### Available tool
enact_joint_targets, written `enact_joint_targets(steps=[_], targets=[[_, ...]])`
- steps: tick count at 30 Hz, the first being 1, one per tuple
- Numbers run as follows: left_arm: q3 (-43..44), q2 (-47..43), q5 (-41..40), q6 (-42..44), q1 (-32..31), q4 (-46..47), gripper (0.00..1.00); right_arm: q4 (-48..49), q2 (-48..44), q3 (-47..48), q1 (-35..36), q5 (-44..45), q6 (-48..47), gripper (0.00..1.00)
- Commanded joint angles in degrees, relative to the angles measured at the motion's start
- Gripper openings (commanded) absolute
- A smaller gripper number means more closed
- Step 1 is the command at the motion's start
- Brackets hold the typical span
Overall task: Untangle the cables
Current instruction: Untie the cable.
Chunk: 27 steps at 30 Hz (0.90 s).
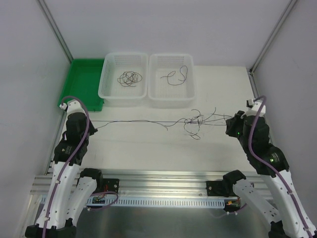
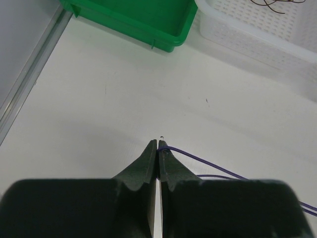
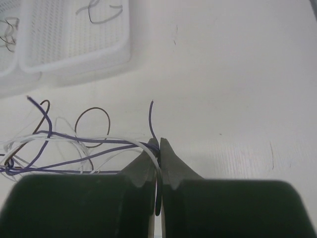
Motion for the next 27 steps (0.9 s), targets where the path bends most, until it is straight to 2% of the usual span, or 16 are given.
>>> enact_joint_targets(steps=[1, 4, 5, 8, 11, 14, 18, 21, 27], targets=[[-0.02, 0.39, -1.86, 0.03, 1.98, -0.16, 0.00, -2.80, -2.02, 7.18, -1.88, 6.06, -2.36, 0.01], [-0.02, 0.92, 0.77, -0.15, 2.24, -0.07, 0.00, -1.76, -2.03, 8.61, -1.80, 3.27, -2.36, 0.01], [-0.02, 1.01, 1.30, -0.06, 2.24, 0.01, 0.00, -1.31, -0.63, 8.61, -1.80, -3.01, -2.89, 0.02], [-0.02, 1.53, 3.06, 0.73, 2.24, 0.19, 0.00, -3.42, 5.86, 8.53, -1.89, -13.16, -4.12, 0.04], [-0.29, 1.71, 6.65, 1.26, 2.24, 0.72, 0.00, -1.84, 7.99, 2.23, -1.80, -18.62, -3.25, 0.04], [-0.46, 2.41, 10.62, 2.05, 2.24, 1.59, 0.00, -0.17, 10.01, -4.11, -1.89, -22.23, -1.93, 0.08], [-0.64, 1.63, 11.94, 2.40, 2.24, 2.47, 0.00, -1.57, 13.62, -7.73, -1.80, -19.51, -2.45, 0.45], [-1.17, 1.18, 14.48, 2.58, 2.24, 3.35, 0.00, -1.05, 13.01, -7.56, -1.19, -21.26, -4.12, 0.59], [-1.25, 1.53, 17.65, 3.02, 2.24, 4.06, 0.00, 2.55, 12.48, -4.22, 7.14, -23.12, -6.06, 0.63]])
